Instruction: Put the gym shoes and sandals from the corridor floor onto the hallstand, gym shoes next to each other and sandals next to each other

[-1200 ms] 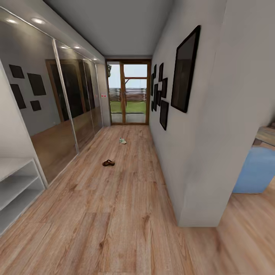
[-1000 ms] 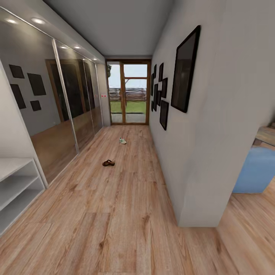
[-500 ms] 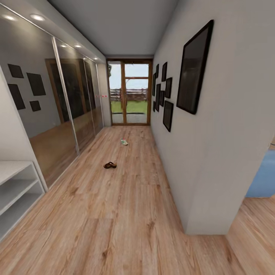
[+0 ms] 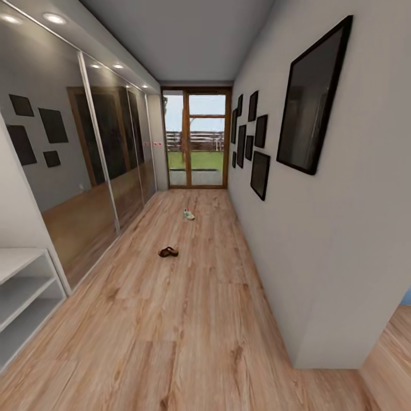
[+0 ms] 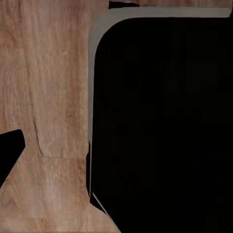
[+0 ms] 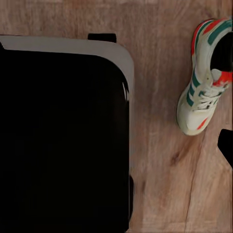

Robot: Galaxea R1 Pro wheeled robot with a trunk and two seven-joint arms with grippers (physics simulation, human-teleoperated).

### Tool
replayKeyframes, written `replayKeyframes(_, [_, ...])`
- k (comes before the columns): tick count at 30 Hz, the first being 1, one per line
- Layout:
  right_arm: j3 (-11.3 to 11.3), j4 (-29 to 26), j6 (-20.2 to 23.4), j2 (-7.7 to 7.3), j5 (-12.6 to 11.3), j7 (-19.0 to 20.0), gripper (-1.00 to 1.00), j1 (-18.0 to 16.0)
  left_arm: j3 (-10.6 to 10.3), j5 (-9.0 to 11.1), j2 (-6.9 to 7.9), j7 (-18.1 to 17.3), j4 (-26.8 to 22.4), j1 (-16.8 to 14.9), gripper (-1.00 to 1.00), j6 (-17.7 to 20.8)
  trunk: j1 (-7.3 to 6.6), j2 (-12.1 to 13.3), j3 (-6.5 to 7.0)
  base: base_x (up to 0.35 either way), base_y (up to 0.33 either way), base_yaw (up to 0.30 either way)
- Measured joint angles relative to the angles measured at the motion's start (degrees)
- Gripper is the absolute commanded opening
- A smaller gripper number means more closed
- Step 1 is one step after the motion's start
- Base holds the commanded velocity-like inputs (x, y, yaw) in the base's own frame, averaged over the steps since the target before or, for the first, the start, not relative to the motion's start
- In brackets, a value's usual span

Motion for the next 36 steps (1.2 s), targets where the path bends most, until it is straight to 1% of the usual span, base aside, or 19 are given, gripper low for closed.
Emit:
replayKeyframes(1, [-0.03, -0.32, -0.03, -0.32, 0.0, -0.01, 1.0, 0.0, 0.02, 0.02, -0.01, 0.03, -0.33, -0.33, 1.0, -0.06, 0.0, 0.0, 0.0, 0.336, 0.018, 0.0])
replayKeyframes(2, [-0.14, -4.7, -0.06, -1.58, 0.01, -0.02, 1.0, 0.03, -0.02, 0.03, 0.0, 0.11, -8.05, -0.46, 1.0, -0.18, 0.0, 0.0, -0.02, 0.336, 0.014, 0.0])
replayKeyframes(3, [-0.09, -12.15, -0.08, -2.01, 0.01, -0.02, 1.0, -0.23, 0.03, 0.06, -0.02, 0.16, -11.84, -4.91, 1.0, -0.28, 0.0, 0.0, 0.02, 0.338, 0.009, 0.0])
replayKeyframes(4, [-0.16, -14.85, -0.1, -2.68, -0.02, -0.02, 1.0, -0.03, 0.04, 0.08, -0.11, 0.19, -14.47, -5.56, 1.0, -0.47, 0.0, 0.0, 0.02, 0.339, 0.007, 0.0])
replayKeyframes(5, [-0.18, -16.36, -0.1, -2.97, -0.04, -0.02, 1.0, -0.01, 0.03, 0.07, -0.19, 0.21, -15.76, -4.93, 1.0, -0.59, 0.0, 0.0, 0.0, 0.339, 0.006, 0.0])
replayKeyframes(7, [-0.22, -19.4, -0.11, -3.38, -0.06, -0.02, 1.0, -0.04, 0.04, 0.08, -0.36, 0.23, -18.24, -5.16, 1.0, -0.87, 0.0, 0.0, 0.0, 0.34, 0.003, 0.0])
replayKeyframes(8, [-0.3, -25.23, -0.09, -3.86, -0.09, 0.02, 1.0, -0.19, 0.06, 0.14, -0.68, 0.25, -22.88, -5.77, 1.0, -1.92, 0.0, 0.0, 0.01, 0.341, 0.001, 0.0])
replayKeyframes(9, [-0.28, -29.38, -0.09, -3.96, -0.11, 0.03, 1.0, -0.24, 0.06, 0.17, -0.75, 0.23, -24.82, -6.04, 1.0, -2.44, 0.0, 0.0, 0.01, 0.341, 0.001, 0.0])
replayKeyframes(11, [-0.29, -31.79, -0.1, -4.01, -0.14, 0.04, 1.0, -0.23, 0.07, 0.19, -0.78, 0.19, -25.81, -6.34, 1.0, -2.84, 0.0, 0.0, 0.0, 0.341, 0.0, 0.0])
replayKeyframes(12, [-0.33, -35.28, -0.3, -4.07, -0.14, 0.05, 1.0, -0.27, 0.24, 0.22, -0.64, -0.18, -26.71, -6.61, 1.0, -3.38, 0.0, 0.0, 0.01, 0.341, 0.0, 0.0])
replayKeyframes(14, [-0.39, -36.26, -0.69, -4.11, -0.16, 0.05, 1.0, -0.25, 0.33, 0.24, -0.48, -0.31, -26.78, -6.52, 1.0, -3.82, 0.0, 0.0, 0.0, 0.341, 0.0, 0.0])
replayKeyframes(16, [-0.47, -36.17, -2.18, -4.15, -0.13, 0.05, 1.0, -0.25, 0.35, 0.29, -0.18, -0.41, -26.6, -6.36, 1.0, -5.11, 0.0, 0.0, 0.0, 0.341, 0.0, 0.0])
replayKeyframes(18, [-0.52, -35.25, -5.0, -4.17, -0.11, 0.05, 1.0, -0.25, 0.4, 0.29, 0.19, -0.42, -26.13, -6.19, 1.0, -7.25, 0.0, 0.0, 0.0, 0.341, 0.0, 0.0])
replayKeyframes(19, [-0.55, -33.02, -8.88, -4.19, -0.1, 0.05, 1.0, -0.24, 1.06, 0.44, 0.72, -0.1, -25.4, -6.09, 1.0, -9.82, 0.0, 0.0, -0.01, 0.341, 0.0, 0.0])
replayKeyframes(20, [-0.52, -31.69, -10.66, -4.19, -0.12, 0.05, 1.0, -0.25, 1.58, 0.54, 0.91, 0.01, -24.99, -6.05, 1.0, -10.66, 0.0, 0.0, -0.01, 0.341, 0.0, 0.0])
replayKeyframes(22, [-0.44, -30.41, -12.76, -4.1, -0.12, 0.05, 1.0, -0.25, 2.45, 0.66, 1.07, 0.07, -24.46, -5.99, 1.0, -11.47, 0.0, 0.0, -0.01, 0.341, 0.0, 0.0])
replayKeyframes(27, [-0.26, -29.28, -15.08, -3.97, -0.09, 0.11, 1.0, -0.25, 3.66, 0.71, 1.2, -0.01, -23.94, -5.94, 1.0, -12.38, 0.0, 0.0, 0.0, 0.341, 0.0, 0.0])
replayKeyframes(36, [-0.28, -28.88, -15.78, -3.86, -0.09, 0.09, 1.0, -0.25, 3.94, 0.79, 1.15, -0.04, -23.79, -5.96, 1.0, -12.64, 0.0, 0.0, 0.0, 0.341, 0.0, 0.0])
